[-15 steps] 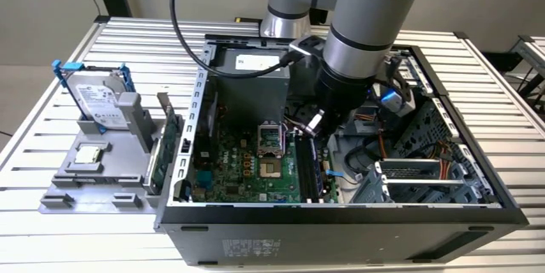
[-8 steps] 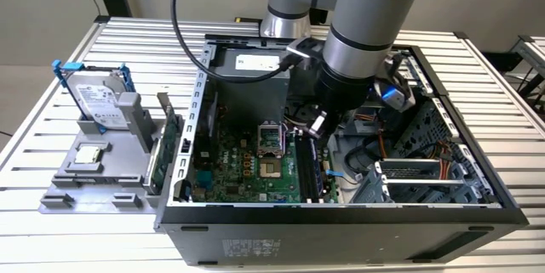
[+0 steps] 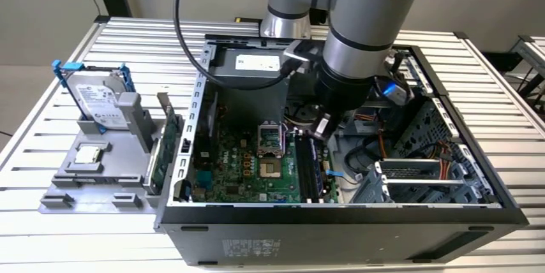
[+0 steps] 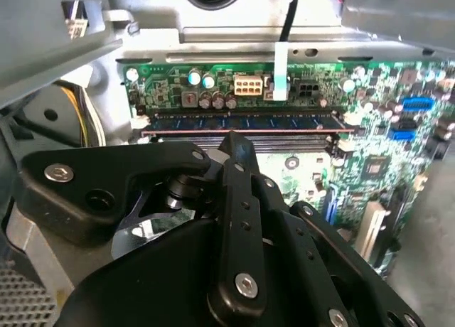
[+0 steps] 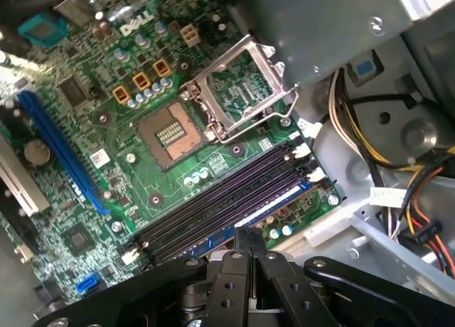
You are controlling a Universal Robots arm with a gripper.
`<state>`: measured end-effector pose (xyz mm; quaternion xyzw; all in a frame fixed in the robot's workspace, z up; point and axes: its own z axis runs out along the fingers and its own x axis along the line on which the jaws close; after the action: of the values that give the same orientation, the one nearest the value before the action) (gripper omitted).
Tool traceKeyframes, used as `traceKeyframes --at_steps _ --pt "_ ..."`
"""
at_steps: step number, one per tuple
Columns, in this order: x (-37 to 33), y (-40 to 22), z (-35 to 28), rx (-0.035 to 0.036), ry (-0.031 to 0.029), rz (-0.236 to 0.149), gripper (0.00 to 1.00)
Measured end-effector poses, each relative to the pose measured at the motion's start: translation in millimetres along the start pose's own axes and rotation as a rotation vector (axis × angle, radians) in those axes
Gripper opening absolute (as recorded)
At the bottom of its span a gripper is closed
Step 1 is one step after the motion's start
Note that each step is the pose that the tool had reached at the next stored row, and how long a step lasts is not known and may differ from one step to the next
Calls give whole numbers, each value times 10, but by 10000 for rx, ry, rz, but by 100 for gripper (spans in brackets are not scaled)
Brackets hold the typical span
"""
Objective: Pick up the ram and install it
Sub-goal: 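Press down the ram until it locks into place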
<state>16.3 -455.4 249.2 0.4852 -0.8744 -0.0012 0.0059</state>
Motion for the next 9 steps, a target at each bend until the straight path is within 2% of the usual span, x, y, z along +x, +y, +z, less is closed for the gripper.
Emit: traceKeyframes --at_steps 9 --pt "0 0 13 14 11 -1460 0"
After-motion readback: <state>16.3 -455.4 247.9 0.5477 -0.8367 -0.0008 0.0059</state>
